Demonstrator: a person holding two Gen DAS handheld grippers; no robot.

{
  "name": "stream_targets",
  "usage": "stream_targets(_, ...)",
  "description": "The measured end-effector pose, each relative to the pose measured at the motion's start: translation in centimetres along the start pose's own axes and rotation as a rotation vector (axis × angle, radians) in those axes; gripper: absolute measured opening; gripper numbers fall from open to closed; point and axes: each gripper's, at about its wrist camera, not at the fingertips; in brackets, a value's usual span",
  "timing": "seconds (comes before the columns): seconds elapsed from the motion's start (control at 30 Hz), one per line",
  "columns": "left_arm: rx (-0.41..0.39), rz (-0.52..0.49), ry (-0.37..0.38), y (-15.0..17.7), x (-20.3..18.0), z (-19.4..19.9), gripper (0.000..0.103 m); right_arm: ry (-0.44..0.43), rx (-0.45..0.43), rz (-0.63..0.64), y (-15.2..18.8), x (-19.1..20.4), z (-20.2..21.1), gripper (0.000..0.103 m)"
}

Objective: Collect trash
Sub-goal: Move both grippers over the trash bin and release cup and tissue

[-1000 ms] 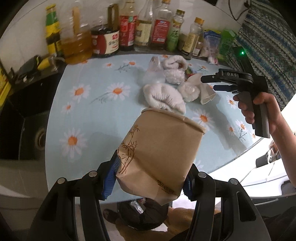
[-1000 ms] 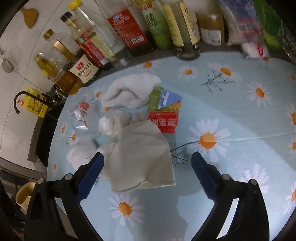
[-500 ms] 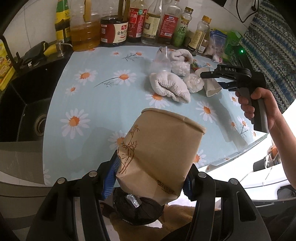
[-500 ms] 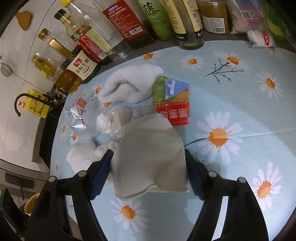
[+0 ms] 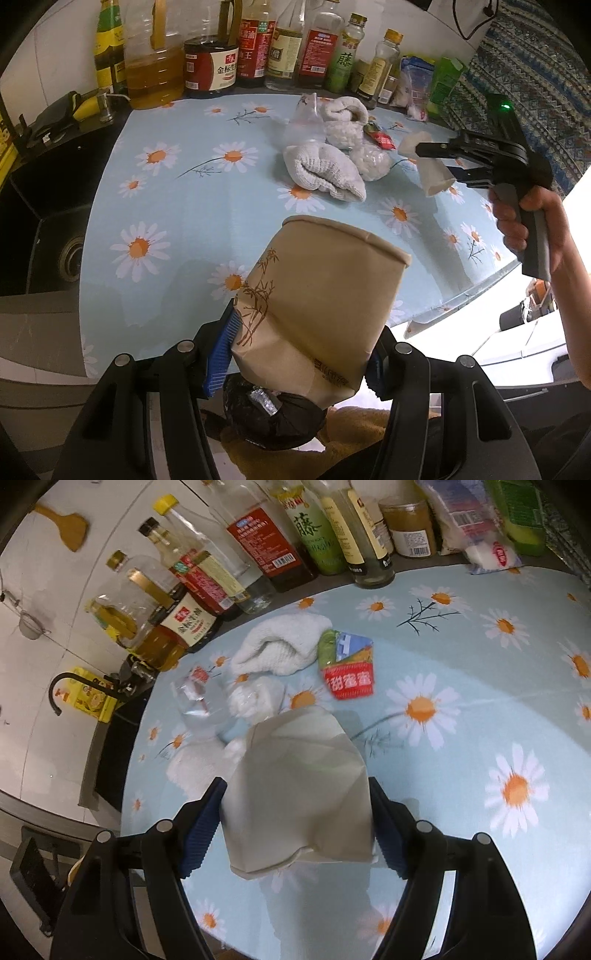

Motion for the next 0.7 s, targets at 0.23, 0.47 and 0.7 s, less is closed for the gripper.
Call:
stream_targets(0.23,0.017,-0.011,0.046,1.3,-0.1,-0.4,0.056,-0.033,0.005,0.04,5.0,2.6,2.7,0.074)
stream_targets(0.47,0.049,0.002,0.087,3.3,-0.1,-0.6,0.056,-0.102,0.026,0.144,11.6,7.6,3.7,0.074)
stream_targets(0.7,0.106,-0.01,0.108,5.9,-0.3,-0.9,0.056,-0.097,0.062,0.238,17.6,11.2,2.3,0.074)
Point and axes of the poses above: each gripper's, at about its wrist camera, not at the fingertips, and z roughly against the way its jaws point, x to its left, y to its underside, and after that the axes turned 5 degrees about -z, right-handed
